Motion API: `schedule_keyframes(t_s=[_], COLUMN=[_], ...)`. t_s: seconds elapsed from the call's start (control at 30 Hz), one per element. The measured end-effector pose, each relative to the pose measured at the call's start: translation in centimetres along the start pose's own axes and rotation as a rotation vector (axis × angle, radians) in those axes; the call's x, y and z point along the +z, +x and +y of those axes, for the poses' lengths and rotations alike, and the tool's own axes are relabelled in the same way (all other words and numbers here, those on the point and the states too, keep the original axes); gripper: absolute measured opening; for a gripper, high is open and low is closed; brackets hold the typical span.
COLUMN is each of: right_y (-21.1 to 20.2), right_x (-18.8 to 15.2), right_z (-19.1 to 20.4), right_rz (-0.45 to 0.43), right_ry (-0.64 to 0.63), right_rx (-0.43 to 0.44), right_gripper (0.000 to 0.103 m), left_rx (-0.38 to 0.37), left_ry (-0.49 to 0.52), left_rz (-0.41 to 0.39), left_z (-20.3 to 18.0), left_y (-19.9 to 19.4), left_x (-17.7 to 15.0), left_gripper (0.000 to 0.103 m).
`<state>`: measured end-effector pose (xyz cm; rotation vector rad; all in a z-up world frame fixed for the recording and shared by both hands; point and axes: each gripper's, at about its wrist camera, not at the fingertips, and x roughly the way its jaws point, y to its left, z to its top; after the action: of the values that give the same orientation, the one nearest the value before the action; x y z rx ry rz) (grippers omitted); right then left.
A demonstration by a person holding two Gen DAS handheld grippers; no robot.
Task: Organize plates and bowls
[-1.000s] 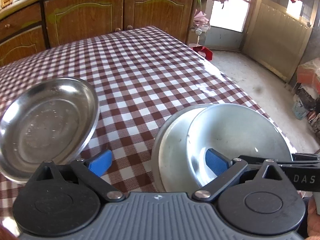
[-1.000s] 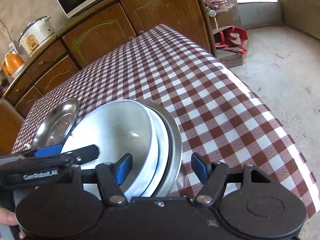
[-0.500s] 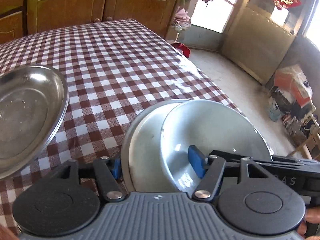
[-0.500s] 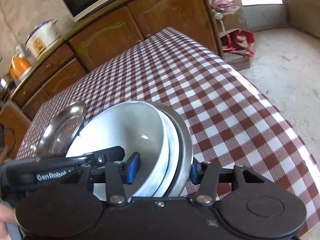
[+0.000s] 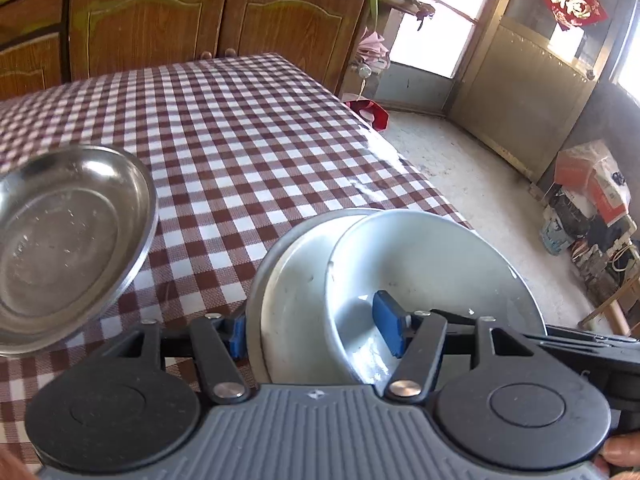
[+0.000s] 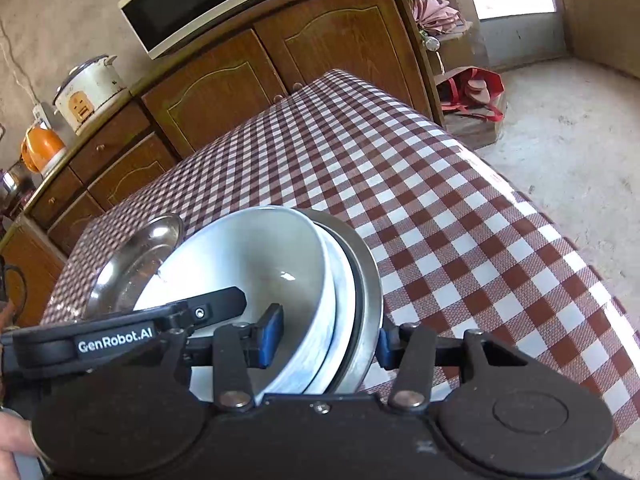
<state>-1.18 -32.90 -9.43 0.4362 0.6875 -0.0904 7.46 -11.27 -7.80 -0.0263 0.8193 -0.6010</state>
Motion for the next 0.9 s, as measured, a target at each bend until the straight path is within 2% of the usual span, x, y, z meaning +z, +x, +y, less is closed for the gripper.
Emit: schedule_keyframes(t_s=[0.33, 0.9], right_y=[-1.7, -4.9], right_x=[-0.2, -0.1], right_z=[1.6, 6.2], right_rz=[-0.010, -0.043], right_ry=[-0.027, -0.101], right_rx=[0.015, 0.075], right_gripper=[0.056, 0.056], left_rx=[0.019, 0.072], left_ry=[-0.011, -0.045], left_rz=[-0.020, -0.100], left_z=[0.1, 1.1], left_y=[-2.9, -8.4], left_x=[-0.3, -0.3], left_gripper=[0.063, 0.063])
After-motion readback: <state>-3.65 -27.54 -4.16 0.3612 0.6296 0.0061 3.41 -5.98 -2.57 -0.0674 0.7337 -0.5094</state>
